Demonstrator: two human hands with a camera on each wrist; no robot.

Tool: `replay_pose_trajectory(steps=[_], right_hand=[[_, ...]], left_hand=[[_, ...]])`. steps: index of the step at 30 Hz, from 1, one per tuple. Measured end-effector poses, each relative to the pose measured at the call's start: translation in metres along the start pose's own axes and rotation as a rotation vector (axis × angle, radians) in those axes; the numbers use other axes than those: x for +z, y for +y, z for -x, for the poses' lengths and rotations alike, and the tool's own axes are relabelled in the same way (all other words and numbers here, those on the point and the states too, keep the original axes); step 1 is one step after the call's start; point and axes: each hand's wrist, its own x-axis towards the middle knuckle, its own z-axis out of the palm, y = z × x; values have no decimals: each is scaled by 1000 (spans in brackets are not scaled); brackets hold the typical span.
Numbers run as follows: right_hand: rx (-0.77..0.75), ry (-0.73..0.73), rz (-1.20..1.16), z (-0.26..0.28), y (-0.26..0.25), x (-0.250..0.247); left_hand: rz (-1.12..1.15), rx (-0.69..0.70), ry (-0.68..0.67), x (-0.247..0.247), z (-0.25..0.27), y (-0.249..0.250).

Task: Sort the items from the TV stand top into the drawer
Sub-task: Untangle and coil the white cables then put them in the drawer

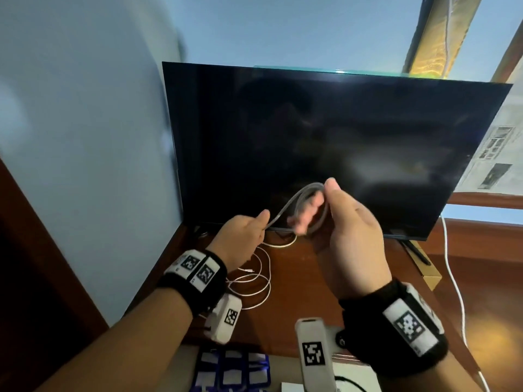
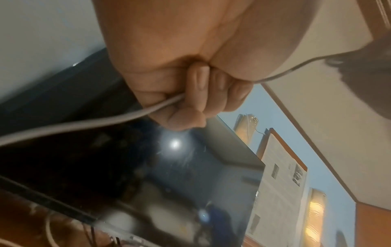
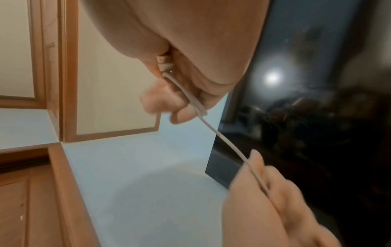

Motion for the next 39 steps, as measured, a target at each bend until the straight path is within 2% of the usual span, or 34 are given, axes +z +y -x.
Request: replay_pose_trajectory(steps=[5, 9, 12, 15, 17, 19, 21, 24, 26, 28, 30, 32, 34, 36, 37, 39], right_hand=[[-148, 35, 129, -27, -2, -15], [-203, 101, 407, -44, 9, -28], [-218, 78, 729, -51, 18, -33], [-86, -43, 967, -42, 23, -27], [-4, -116, 876, -31, 25, -23], [35, -151, 678, -23, 19, -18], [46, -164, 457, -20, 7, -8], [40, -123, 145, -23, -14, 9], [7, -72, -30, -32, -26, 15], [-92, -28, -176, -45, -40, 14], [-213, 29, -188, -63, -47, 3], [-294, 78, 27, -79, -43, -13], [-329, 132, 484, -89, -24, -34], [-253, 108, 890, -86, -2, -49], [-183, 73, 977, -80, 8, -52], [-39, -30, 1000, -61, 22, -48]], left_hand=[[-27, 6, -89, 17, 31, 6], [-160, 93, -93, 9, 48, 43], [-372, 246, 23, -8, 53, 83], [-613, 373, 154, -28, 40, 113], [-688, 406, 211, -41, 23, 122], [-634, 376, 240, -50, 4, 118], [-472, 305, 226, -51, -14, 103], [-46, 159, 123, -39, -35, 65], [62, 120, 73, -24, -34, 44], [8, 78, 30, -11, -23, 29], [-65, 43, -45, -1, -6, 20], [-104, 86, -104, 2, 12, 21], [-127, 171, -89, -2, 27, 34], [-178, 267, -34, -14, 37, 59], [-233, 311, 3, -20, 39, 74], [-379, 371, 105, -34, 37, 97]])
